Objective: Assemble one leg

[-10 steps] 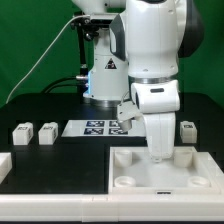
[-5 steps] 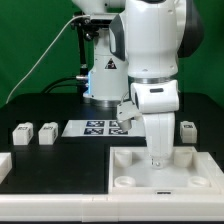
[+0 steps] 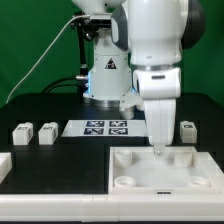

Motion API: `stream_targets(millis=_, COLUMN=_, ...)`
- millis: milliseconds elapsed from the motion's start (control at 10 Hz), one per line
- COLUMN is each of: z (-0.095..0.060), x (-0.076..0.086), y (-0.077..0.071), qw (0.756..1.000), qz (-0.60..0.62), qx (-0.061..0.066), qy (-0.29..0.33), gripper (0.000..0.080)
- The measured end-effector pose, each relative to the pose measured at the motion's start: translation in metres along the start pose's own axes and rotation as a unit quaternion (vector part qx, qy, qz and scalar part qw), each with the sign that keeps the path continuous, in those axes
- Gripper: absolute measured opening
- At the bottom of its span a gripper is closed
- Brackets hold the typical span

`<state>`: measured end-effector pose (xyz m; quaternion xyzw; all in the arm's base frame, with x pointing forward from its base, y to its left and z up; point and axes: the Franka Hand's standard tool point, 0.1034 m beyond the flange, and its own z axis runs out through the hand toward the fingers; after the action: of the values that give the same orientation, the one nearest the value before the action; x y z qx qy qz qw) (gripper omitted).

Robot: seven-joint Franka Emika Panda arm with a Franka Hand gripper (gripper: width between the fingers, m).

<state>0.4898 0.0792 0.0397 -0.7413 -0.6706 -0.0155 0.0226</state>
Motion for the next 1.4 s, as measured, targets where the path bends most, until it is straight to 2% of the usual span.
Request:
stream_targets(millis=200, z=-0.026, x=0.004, y=-0.007, qw=0.999, qz=0.041, qx=-0.017, qy=-0.004, gripper=0.0649)
stream_targets(millis=500, z=-0.025, x=0.003, y=-0.010, qw=0.997, qz=0.073, qx=-0.015, qy=-0.004, gripper=0.0649)
stream_targets(millis=800, z=-0.024, x=0.003, y=-0.011, qw=0.974, qz=0.226, qx=-0.014, qy=-0.001, gripper=0.0649)
stream_targets(millis=900, z=-0.020, x=0.006, y=-0.019, qw=0.951, qz=0.308, qx=-0.016, qy=0.008, gripper=0.0649)
stream_targets(millis=1000, z=-0.016, x=0.016, y=-0.029, qw=0.912, qz=0.409, qx=-0.011, qy=0.017, gripper=0.0649)
stream_targets(millis=1200, z=-0.009, x=0.042, y=-0.042, qw=0.844, qz=0.536, qx=0.002, qy=0.025, gripper=0.0649)
stream_targets(millis=1300, z=-0.006, x=0.048, y=-0.045, qw=0.814, qz=0.580, qx=0.008, qy=0.027, gripper=0.0649)
stream_targets(millis=1400, z=-0.003, x=0.058, y=-0.049, qw=0.768, qz=0.639, qx=0.014, qy=0.030, gripper=0.0649)
